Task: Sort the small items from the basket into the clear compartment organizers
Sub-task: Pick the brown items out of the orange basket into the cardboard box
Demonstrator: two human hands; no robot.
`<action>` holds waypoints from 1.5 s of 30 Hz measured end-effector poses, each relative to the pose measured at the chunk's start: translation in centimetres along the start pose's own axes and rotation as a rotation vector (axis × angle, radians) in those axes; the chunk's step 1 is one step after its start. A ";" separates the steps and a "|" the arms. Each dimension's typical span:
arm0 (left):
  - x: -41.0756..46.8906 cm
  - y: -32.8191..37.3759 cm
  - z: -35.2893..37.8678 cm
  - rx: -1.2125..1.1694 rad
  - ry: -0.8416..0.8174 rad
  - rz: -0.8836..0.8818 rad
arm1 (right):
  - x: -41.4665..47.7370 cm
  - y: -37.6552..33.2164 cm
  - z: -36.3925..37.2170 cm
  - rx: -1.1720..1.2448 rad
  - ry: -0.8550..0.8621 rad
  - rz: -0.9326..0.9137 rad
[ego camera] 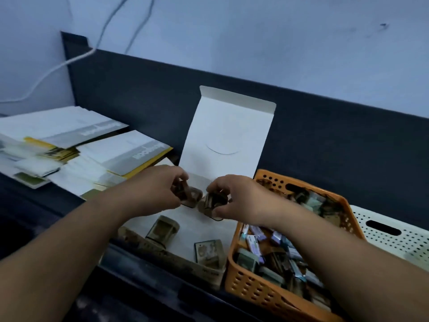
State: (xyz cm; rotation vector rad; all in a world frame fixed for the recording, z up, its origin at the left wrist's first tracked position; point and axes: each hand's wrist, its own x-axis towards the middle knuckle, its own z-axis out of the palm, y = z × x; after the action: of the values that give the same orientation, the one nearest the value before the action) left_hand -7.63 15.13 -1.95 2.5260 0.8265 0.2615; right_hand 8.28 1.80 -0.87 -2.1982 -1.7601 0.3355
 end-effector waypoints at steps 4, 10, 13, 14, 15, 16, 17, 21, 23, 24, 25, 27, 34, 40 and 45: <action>-0.2 -0.8 1.0 0.136 -0.048 -0.049 | 0.2 0.4 0.4 -0.046 -0.019 0.000; 0.2 1.3 1.1 0.049 0.010 0.034 | -3.3 4.2 -3.3 0.013 0.178 0.117; 1.0 4.0 1.7 -0.070 0.012 0.111 | -6.6 7.8 -5.3 -0.106 0.235 0.251; 1.5 4.9 2.1 -0.093 0.003 0.142 | -7.7 9.0 -5.8 -0.172 0.232 0.312; 1.9 5.9 2.5 -0.105 -0.011 0.171 | -8.8 10.1 -6.2 -0.235 0.217 0.371; 2.3 7.0 3.0 -0.108 -0.026 0.200 | -9.7 11.1 -6.3 -0.283 0.189 0.424; 2.8 8.1 3.5 -0.106 -0.041 0.230 | -10.4 11.9 -6.3 -0.313 0.158 0.465; 4.4 12.3 5.4 -0.121 -0.129 0.323 | -11.7 14.0 -4.5 -0.399 0.097 0.532; 5.1 13.9 6.3 -0.083 -0.177 0.355 | -11.7 14.6 -3.7 -0.423 0.116 0.531; 5.6 14.7 6.9 -0.040 -0.197 0.378 | -11.7 14.7 -3.6 -0.426 0.131 0.527; 6.1 15.4 7.5 0.008 -0.211 0.400 | -11.7 14.7 -3.7 -0.423 0.153 0.520; 7.0 16.6 8.7 0.100 -0.239 0.434 | -11.8 14.8 -4.0 -0.386 0.229 0.498; 9.0 18.1 11.5 0.244 -0.298 0.507 | -12.5 14.7 -4.2 -0.140 0.361 0.486; 8.9 17.6 11.5 0.245 -0.278 0.511 | -12.7 14.3 -5.0 0.012 0.435 0.514; 7.3 15.4 8.2 -0.130 -0.132 0.402 | -11.8 11.9 -6.3 0.219 0.466 0.449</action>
State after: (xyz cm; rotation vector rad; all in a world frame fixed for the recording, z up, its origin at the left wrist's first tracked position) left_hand 8.67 5.50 -1.32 2.5337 0.2366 0.2629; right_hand 18.71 -12.68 0.36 -2.2572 -0.9419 0.0904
